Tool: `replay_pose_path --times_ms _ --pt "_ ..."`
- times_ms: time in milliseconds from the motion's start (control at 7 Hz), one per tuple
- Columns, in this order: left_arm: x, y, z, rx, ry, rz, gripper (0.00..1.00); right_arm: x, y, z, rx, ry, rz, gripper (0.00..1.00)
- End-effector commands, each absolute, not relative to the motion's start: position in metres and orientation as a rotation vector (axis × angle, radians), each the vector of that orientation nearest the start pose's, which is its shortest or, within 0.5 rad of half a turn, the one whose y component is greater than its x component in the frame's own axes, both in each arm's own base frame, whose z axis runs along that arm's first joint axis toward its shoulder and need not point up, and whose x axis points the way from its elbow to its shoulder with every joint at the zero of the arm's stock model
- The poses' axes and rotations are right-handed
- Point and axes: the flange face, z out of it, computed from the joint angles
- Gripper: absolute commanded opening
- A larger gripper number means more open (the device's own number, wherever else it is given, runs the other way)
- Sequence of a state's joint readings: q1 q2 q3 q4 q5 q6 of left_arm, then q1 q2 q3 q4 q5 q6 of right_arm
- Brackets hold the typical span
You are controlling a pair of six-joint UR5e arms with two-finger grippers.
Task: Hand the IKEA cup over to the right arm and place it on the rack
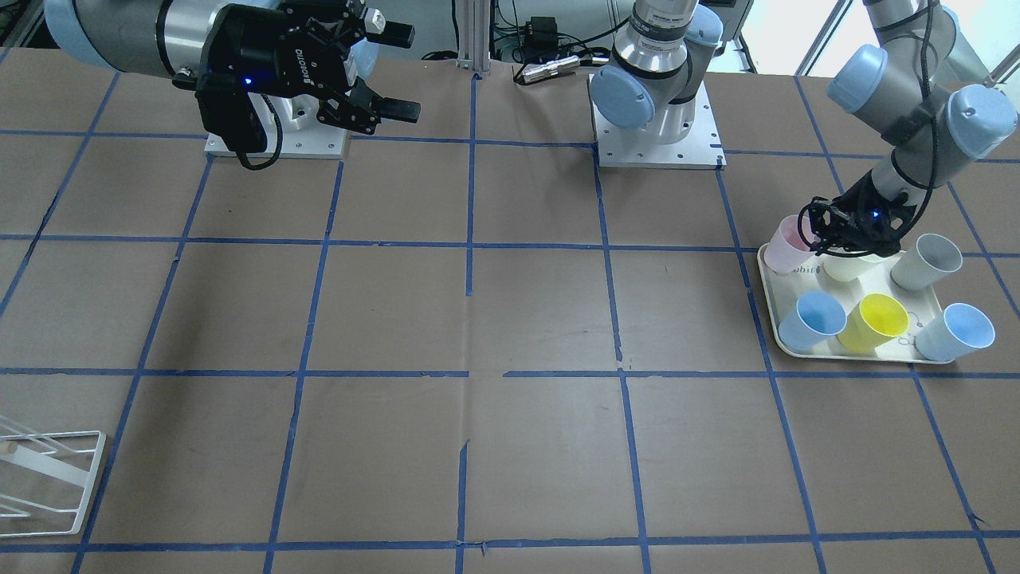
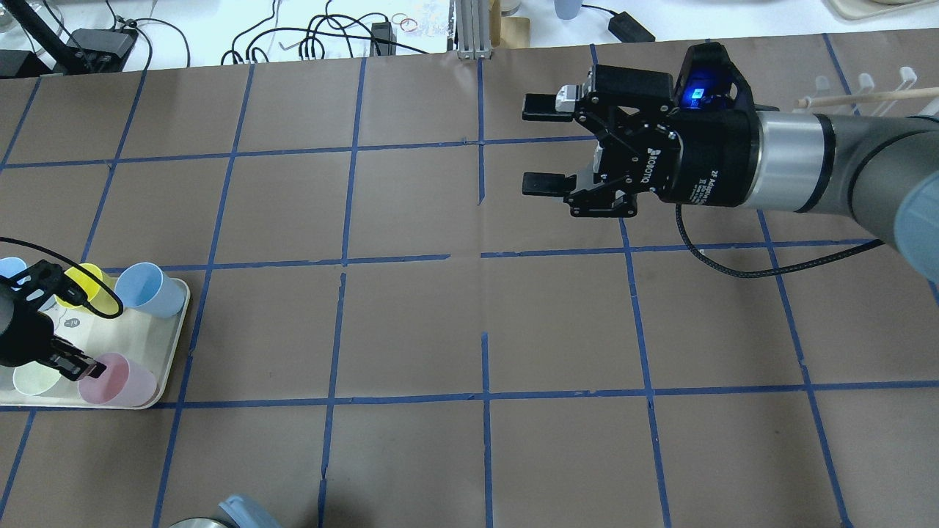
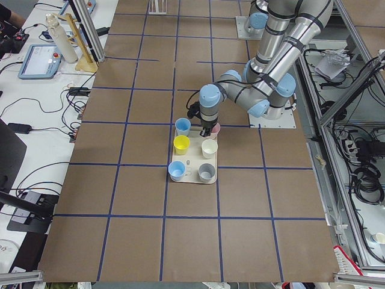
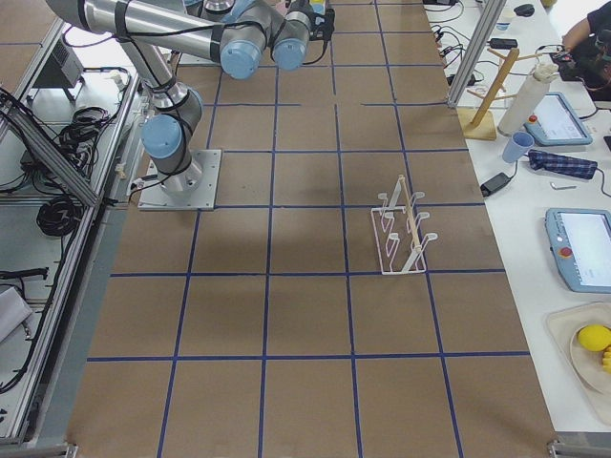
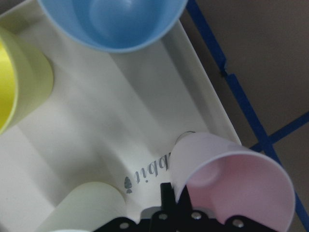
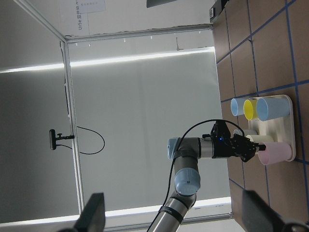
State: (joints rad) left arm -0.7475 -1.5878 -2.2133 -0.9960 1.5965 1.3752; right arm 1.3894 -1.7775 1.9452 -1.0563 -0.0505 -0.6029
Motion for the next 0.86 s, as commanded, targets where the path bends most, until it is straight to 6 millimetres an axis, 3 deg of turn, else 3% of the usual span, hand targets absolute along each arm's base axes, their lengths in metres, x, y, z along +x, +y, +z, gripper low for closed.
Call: replay_pose_path --times_ms 0,143,429,571,714 --pt "0.217 -0.379 0.274 0.859 3.076 0.057 0.0 0.161 -0.411 0.446 0.183 1.599 -0.056 1.0" --pt "0.205 -0.384 0.303 0.868 3.174 -0.001 0.0 0.161 -0.413 0.446 0.202 1.57 -0.068 1.0" --pt "0.168 -0.389 0.352 0.724 3.581 -0.006 0.0 0.161 -0.414 0.447 0.217 1.547 -0.077 1.0" --pt "0.136 -0.388 0.371 0.694 3.738 -0.018 0.0 0.161 -0.414 0.446 0.221 1.546 -0.074 1.0" --pt "0.104 -0.383 0.369 0.594 3.955 -0.021 0.0 0.161 -0.416 0.444 0.226 1.544 -0.07 1.0"
